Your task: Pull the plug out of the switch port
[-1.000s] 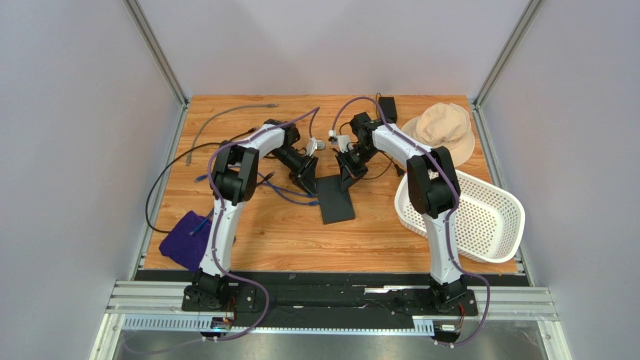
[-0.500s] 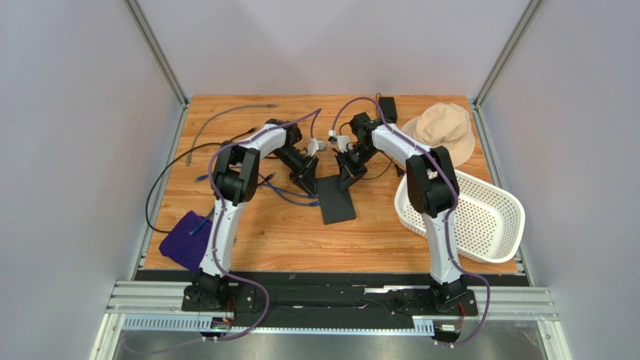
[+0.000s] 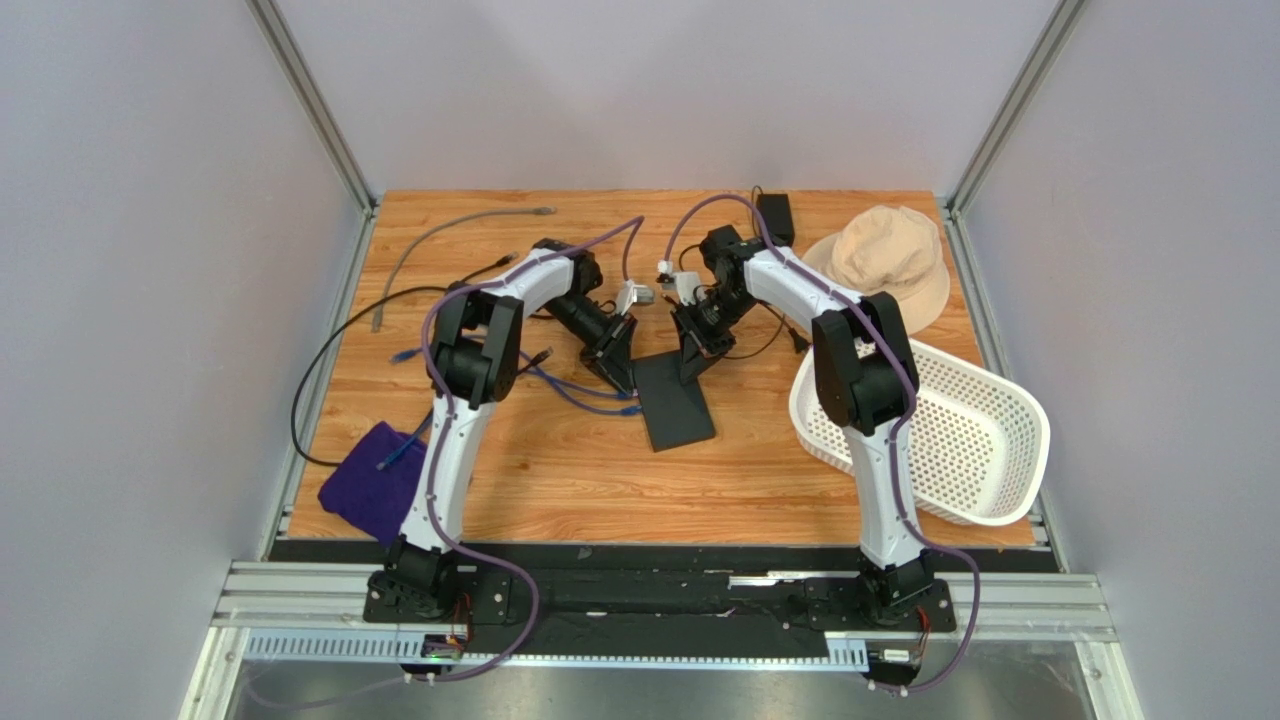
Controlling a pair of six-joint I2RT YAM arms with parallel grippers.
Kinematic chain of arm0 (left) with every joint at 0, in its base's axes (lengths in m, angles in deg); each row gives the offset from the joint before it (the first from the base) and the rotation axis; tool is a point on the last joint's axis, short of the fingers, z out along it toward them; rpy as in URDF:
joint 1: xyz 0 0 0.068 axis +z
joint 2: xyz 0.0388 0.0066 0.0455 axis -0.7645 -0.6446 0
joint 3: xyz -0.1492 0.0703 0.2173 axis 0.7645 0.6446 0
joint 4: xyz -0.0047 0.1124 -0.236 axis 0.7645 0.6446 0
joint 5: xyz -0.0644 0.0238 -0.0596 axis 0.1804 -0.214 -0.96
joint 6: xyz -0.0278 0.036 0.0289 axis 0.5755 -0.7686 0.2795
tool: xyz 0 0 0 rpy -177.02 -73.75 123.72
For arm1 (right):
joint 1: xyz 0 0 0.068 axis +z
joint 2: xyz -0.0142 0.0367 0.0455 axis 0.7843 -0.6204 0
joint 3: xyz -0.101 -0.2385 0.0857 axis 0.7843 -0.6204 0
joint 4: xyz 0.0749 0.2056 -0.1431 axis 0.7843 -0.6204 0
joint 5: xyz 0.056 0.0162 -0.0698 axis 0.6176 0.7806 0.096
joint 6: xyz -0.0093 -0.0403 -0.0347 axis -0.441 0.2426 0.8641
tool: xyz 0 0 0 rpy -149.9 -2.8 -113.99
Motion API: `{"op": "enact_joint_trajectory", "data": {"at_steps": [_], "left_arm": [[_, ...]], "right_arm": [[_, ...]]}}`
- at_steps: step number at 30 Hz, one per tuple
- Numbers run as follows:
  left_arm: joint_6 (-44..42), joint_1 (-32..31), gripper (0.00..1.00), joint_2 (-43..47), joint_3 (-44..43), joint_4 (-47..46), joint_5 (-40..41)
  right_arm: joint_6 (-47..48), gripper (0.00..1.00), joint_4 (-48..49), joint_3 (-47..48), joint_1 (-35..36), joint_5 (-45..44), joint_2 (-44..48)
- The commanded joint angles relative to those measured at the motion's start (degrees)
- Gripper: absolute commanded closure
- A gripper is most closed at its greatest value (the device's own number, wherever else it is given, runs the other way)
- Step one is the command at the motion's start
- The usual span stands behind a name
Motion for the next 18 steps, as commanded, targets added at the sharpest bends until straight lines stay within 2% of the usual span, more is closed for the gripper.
{"op": "enact_joint_trajectory", "data": {"at_steps": [1,5,13,17,18], "left_arm": [[-2.69,1.11,1.0,-2.32,-4.59,6.92,-5.69],[-4.45,1.28,1.0,-3.38,-6.55,9.56,-7.11],[-8.14,1.37,1.0,-1.54,1.28,9.74,-6.15],[-8.85,1.72,1.0,-2.94,-4.42,11.75,-3.7],[-8.85,1.81,1.0,-3.55,-8.61,12.28,-3.08]], "right_arm": [[1.28,1.0,2.44,-0.6,-0.1,-5.66,-2.69],[1.28,1.0,2.26,-0.52,-0.1,-5.75,-2.87],[1.37,1.0,2.35,-0.69,0.07,-5.84,-2.78],[1.28,1.0,2.26,-0.69,-0.02,-6.02,-3.05],[1.28,1.0,2.26,-0.69,-0.19,-6.1,-3.05]]}}
